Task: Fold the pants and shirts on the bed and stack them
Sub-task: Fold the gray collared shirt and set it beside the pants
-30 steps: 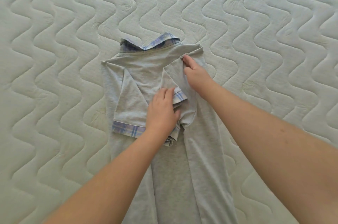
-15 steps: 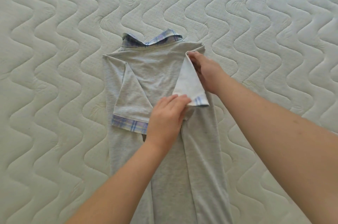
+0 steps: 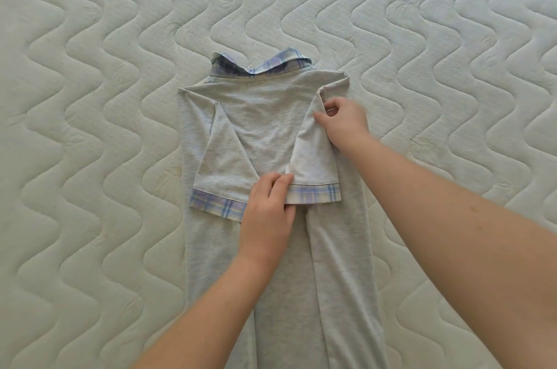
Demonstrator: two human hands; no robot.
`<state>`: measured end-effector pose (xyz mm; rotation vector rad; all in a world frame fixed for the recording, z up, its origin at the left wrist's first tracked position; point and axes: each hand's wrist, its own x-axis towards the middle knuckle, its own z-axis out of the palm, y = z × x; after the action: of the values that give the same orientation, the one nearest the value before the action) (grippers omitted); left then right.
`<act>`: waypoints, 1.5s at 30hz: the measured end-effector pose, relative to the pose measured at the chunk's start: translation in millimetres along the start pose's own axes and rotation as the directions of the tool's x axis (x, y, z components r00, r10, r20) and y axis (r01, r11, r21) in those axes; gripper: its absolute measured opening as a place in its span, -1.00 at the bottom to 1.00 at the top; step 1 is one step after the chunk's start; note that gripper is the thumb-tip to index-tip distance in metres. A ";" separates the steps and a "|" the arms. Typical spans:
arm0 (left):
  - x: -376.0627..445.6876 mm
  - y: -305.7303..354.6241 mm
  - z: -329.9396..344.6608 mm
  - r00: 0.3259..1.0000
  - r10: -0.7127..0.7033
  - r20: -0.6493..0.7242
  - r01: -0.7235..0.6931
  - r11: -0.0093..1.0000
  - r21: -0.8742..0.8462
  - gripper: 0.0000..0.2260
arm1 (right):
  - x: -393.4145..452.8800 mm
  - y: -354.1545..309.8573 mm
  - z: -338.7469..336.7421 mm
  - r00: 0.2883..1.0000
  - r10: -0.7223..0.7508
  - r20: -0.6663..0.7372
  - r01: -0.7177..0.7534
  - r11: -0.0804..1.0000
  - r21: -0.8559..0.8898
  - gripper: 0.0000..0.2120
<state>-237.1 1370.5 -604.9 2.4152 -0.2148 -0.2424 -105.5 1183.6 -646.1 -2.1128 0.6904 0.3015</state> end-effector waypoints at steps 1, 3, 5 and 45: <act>-0.8 2.6 -1.4 0.999 -0.015 -0.034 0.014 0.999 -0.042 -0.60 | -0.8 0.7 0.6 1.000 -0.004 -0.009 0.004 1.000 0.008 -0.88; -2.9 6.2 -2.1 0.996 -0.042 -0.075 0.034 0.994 -0.102 -0.62 | -2.6 2.5 0.5 1.000 -0.013 -0.021 0.014 1.000 0.018 -0.86; -4.8 7.4 -1.1 0.996 -0.008 -0.092 0.005 0.999 -0.038 -0.63 | -4.6 4.4 -1.0 0.998 -0.021 -0.054 0.023 0.999 0.041 -0.85; 103.9 -15.7 90.7 0.933 0.241 0.266 -0.346 0.799 0.491 -0.39 | 89.3 -6.8 -56.7 0.912 -0.408 0.052 0.388 0.813 -0.434 -0.79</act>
<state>-155.9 1302.7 -694.9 2.8525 -0.8441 -0.3014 -30.6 1108.5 -647.8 -2.6364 0.1885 0.1854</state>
